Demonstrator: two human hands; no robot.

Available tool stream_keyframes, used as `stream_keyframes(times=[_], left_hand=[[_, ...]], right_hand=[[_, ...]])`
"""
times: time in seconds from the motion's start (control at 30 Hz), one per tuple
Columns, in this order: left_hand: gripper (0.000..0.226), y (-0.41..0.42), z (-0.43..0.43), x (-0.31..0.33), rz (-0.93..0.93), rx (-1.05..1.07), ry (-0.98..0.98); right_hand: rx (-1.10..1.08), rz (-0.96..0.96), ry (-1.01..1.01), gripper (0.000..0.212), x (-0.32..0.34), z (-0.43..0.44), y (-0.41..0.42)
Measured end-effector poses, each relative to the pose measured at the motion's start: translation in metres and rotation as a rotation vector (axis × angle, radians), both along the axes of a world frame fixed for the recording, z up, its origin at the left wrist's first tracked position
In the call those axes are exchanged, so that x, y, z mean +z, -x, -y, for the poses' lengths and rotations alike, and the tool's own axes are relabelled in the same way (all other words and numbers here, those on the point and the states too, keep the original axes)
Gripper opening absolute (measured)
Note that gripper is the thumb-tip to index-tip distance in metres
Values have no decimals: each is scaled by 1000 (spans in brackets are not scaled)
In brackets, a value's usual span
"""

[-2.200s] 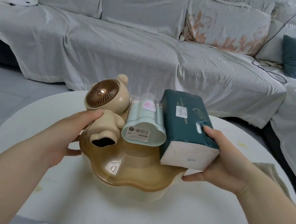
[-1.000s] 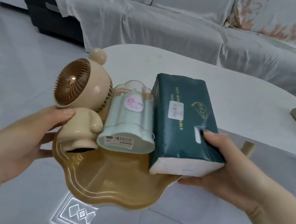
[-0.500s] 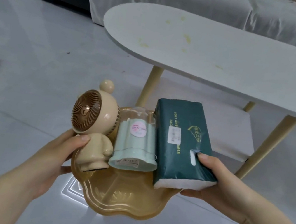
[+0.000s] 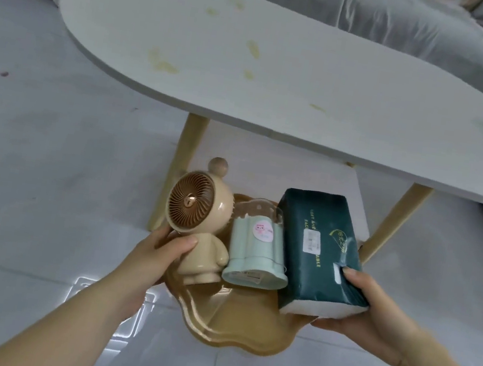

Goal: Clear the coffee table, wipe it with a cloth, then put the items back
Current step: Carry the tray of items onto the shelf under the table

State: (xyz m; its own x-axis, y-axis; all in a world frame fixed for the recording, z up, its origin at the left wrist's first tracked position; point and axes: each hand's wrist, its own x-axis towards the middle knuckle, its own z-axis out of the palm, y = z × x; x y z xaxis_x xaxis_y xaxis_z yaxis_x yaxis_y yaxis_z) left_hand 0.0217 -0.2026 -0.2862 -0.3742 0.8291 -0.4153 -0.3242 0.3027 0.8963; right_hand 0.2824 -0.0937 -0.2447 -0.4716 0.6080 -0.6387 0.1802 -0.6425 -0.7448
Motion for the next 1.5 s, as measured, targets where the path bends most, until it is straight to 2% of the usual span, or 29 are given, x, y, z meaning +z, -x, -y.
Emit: stream_keyframes(times=[0.13, 0.3, 0.4, 0.53, 0.6, 0.7, 0.8, 0.97, 1.07, 1.1, 1.23, 1.33, 1.5], left_hand=[[13, -13, -36, -10, -26, -60, -20], [9, -21, -82, -27, -80, -6, 13], [2, -17, -105, -31, -131, 4, 21], [7, -9, -138, -32, -176, 18, 34], [9, -6, -154, -31, -190, 10, 52], [14, -3, -174, -33, -207, -52, 47], [16, -2, -195, -38, -215, -65, 51], [10, -3, -219, -49, -223, -92, 52], [6, 0, -228, -53, -232, -96, 44], [7, 1, -230, -53, -235, -95, 45], [27, 10, -235, -55, -232, -71, 71], [32, 15, -234, -57, -207, -55, 69], [22, 15, -227, -57, -154, -26, 26]], right_hand=[[-19, -25, -50, 46, -7, -27, -17], [26, -43, -125, 36, -19, -73, -23], [34, -92, -129, 38, -29, -99, -21], [32, -130, -147, 43, -30, -132, -13], [18, -116, -139, 41, -29, -147, -8], [-29, -67, -154, 25, -31, -166, -2], [-79, -46, -174, 21, -38, -184, 1], [-134, 3, -193, 30, -56, -203, 8], [-177, 25, -190, 24, -63, -208, 12], [-191, 33, -187, 22, -64, -210, 14], [-203, 80, -194, 41, -64, -217, 20], [-210, 104, -217, 38, -63, -218, 19], [-231, 114, -234, 32, -63, -213, 15]])
